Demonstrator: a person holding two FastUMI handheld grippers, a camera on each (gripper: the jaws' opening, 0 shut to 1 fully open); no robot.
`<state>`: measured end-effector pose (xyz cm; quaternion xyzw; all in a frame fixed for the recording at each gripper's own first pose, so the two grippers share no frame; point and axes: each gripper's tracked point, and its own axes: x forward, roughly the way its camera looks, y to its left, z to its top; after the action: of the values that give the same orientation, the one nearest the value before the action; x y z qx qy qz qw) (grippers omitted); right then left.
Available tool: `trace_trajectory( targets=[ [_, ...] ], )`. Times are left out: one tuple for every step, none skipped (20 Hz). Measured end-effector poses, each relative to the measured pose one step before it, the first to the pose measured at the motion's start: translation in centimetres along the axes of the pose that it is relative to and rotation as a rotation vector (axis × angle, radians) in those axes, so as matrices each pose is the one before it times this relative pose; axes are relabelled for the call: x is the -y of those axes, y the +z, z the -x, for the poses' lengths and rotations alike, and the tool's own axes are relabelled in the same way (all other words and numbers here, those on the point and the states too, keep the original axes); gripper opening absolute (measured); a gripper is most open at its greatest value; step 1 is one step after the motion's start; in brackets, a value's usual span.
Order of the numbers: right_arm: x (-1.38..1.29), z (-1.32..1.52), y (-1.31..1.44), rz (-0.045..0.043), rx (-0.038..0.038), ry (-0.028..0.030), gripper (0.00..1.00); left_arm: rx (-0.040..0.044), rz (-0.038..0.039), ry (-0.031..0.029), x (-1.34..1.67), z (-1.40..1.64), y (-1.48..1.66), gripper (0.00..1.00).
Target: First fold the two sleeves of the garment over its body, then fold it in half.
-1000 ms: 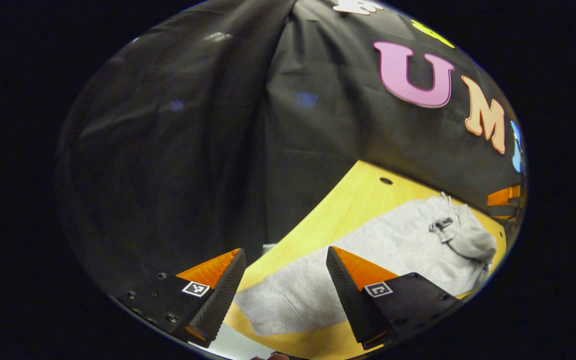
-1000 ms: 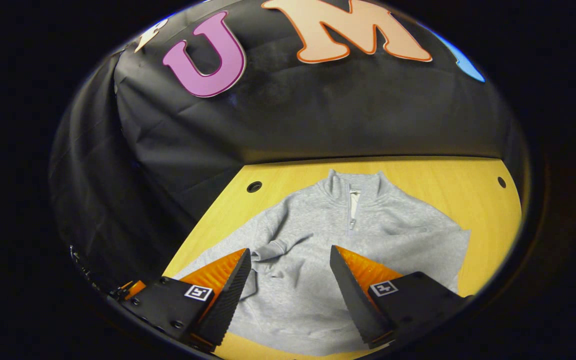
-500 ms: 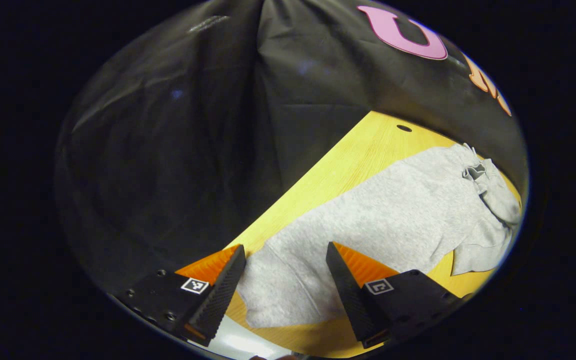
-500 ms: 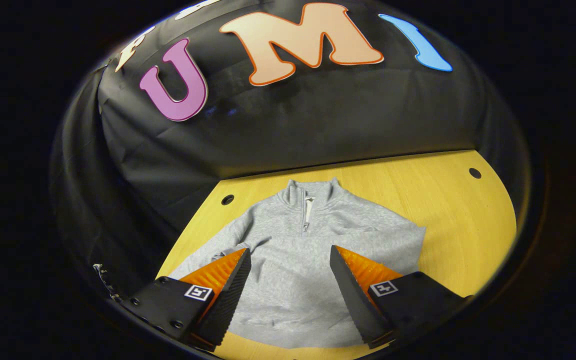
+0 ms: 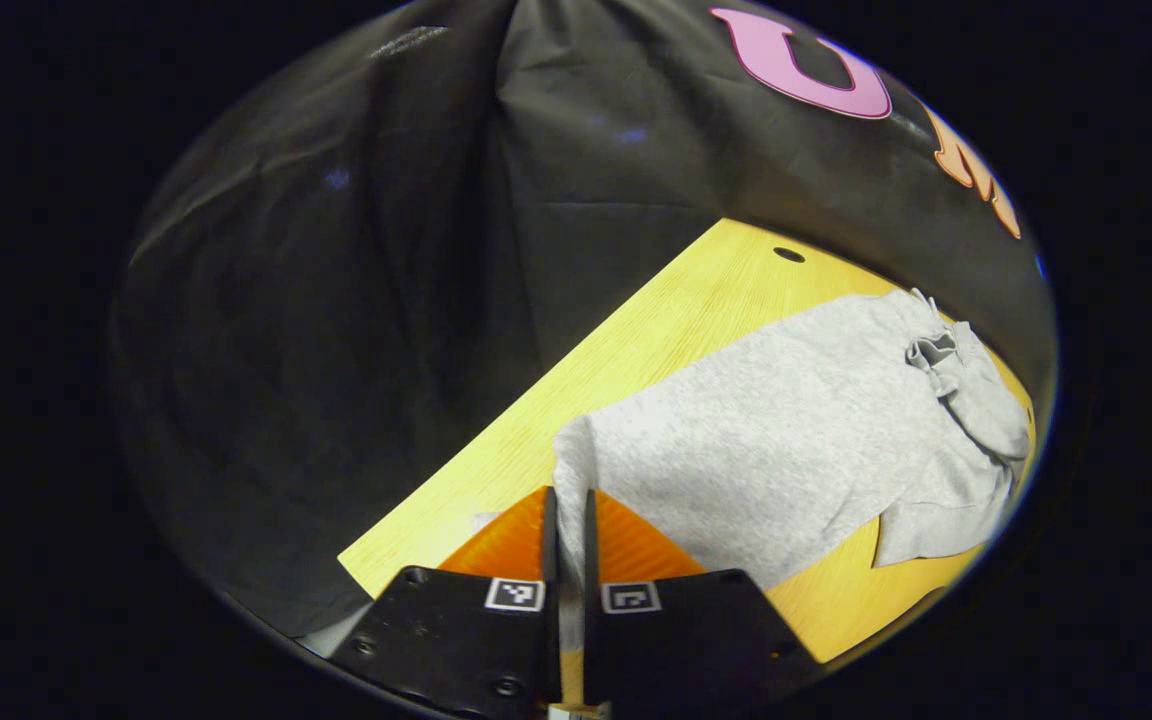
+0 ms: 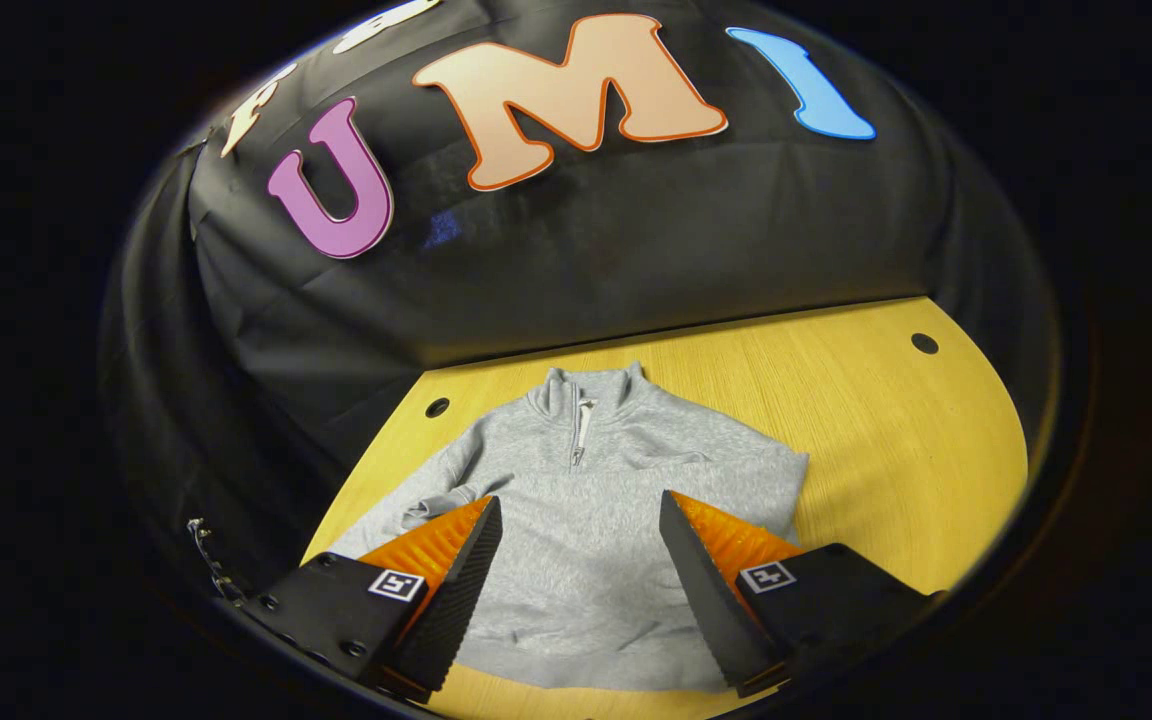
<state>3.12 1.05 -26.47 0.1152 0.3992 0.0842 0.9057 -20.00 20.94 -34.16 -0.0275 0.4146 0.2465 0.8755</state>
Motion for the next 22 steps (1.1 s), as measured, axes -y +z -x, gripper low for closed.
trace_trajectory(
  targets=[
    [0.2,0.164,-0.098,0.00294,0.00154,-0.00072,0.98,-0.00695,-0.00135,0.00035,0.17,-0.204,-0.131,0.0],
    [0.232,0.422,-0.113,-0.0001,0.00238,-0.00078,0.94,-0.00552,0.01051,-0.00838,0.111,0.025,0.241,0.0],
    [0.31,0.274,-0.106,-0.00335,0.00293,-0.00215,0.94,-0.01223,0.02228,-0.01112,0.264,0.173,0.09,0.0],
    [0.337,0.296,-0.026,-0.00435,0.00294,-0.00203,0.98,-0.00666,0.02354,-0.00597,-0.051,0.211,0.46,0.0],
    [0.425,0.294,-0.108,-0.00375,0.00178,-0.00348,0.98,0.00007,0.01748,-0.00505,0.004,0.101,0.491,0.0],
    [0.477,0.307,0.017,-0.00536,0.00242,-0.00382,0.98,0.00532,0.00983,-0.00128,0.087,0.232,0.766,0.0],
    [0.433,0.41,-0.018,-0.0082,0.00412,-0.00151,0.98,0.01504,0.00889,-0.00924,0.383,0.235,0.995,0.0],
    [0.49,0.405,0.033,-0.00953,0.00319,-0.00314,0.94,0.01727,0.00651,-0.01163,0.569,0.194,1.072,0.0],
    [0.523,0.284,-0.175,-0.00859,0.00268,-0.00424,0.94,0.01863,0.0038,-0.00998,0.472,0.288,1.12,0.0],
    [0.495,0.386,-0.124,-0.00809,0.00314,-0.00517,0.94,0.01618,0.00091,-0.01713,0.817,0.115,1.224,0.0],
    [0.626,0.355,-0.035,-0.00726,0.00528,-0.00779,0.94,0.01846,-0.0046,-0.01588,0.987,0.137,1.185,0.0],
    [0.618,0.447,-0.061,-0.00672,0.00657,-0.00735,0.98,0.01921,-0.01009,-0.02178,1.056,-0.008,1.224,0.0],
    [0.692,0.379,-0.066,-0.00481,0.00654,-0.01057,0.94,0.01255,-0.01771,-0.01817,1.141,0.089,1.062,0.0],
    [0.808,0.427,-0.035,0.00311,0.00738,-0.01579,0.98,0.0109,-0.01779,-0.02574,1.362,-0.064,0.937,0.0],
    [0.844,0.498,-0.116,0.00775,0.0061,-0.01647,0.94,0.02528,-0.0183,-0.02652,1.302,-0.319,1.184,0.0],
    [0.695,0.415,-0.048,0.00745,0.0048,-0.01301,0.94,0.01472,-0.01932,-0.02309,1.26,-0.286,1.079,0.0],
    [0.516,0.445,-0.146,0.00452,0.00259,-0.01158,0.98,0.01365,-0.01778,-0.02126,1.159,-0.315,0.749,0.0],
    [0.504,0.457,-0.048,0.002,0.00266,-0.0094,0.98,0.01375,-0.0126,-0.0235,1.295,-0.34,0.895,0.0],
    [0.6,0.409,-0.14,-0.0002,0.00193,-0.00874,0.98,0.01071,-0.00907,-0.02423,1.337,-0.375,0.808,0.01],
    [0.571,0.407,-0.191,-0.0007,-0.00016,-0.00986,0.98,0.00908,-0.00683,-0.02534,1.366,-0.319,0.742,0.0],
    [0.582,0.396,-0.136,-0.00251,0.00074,-0.00901,0.98,0.00551,-0.00867,-0.02363,1.492,-0.548,0.591,0.0],
    [0.528,0.364,-0.053,-0.00486,0.0013,-0.00941,0.98,0.00842,-0.00972,-0.02304,1.393,-0.57,0.506,0.0]
  ],
)
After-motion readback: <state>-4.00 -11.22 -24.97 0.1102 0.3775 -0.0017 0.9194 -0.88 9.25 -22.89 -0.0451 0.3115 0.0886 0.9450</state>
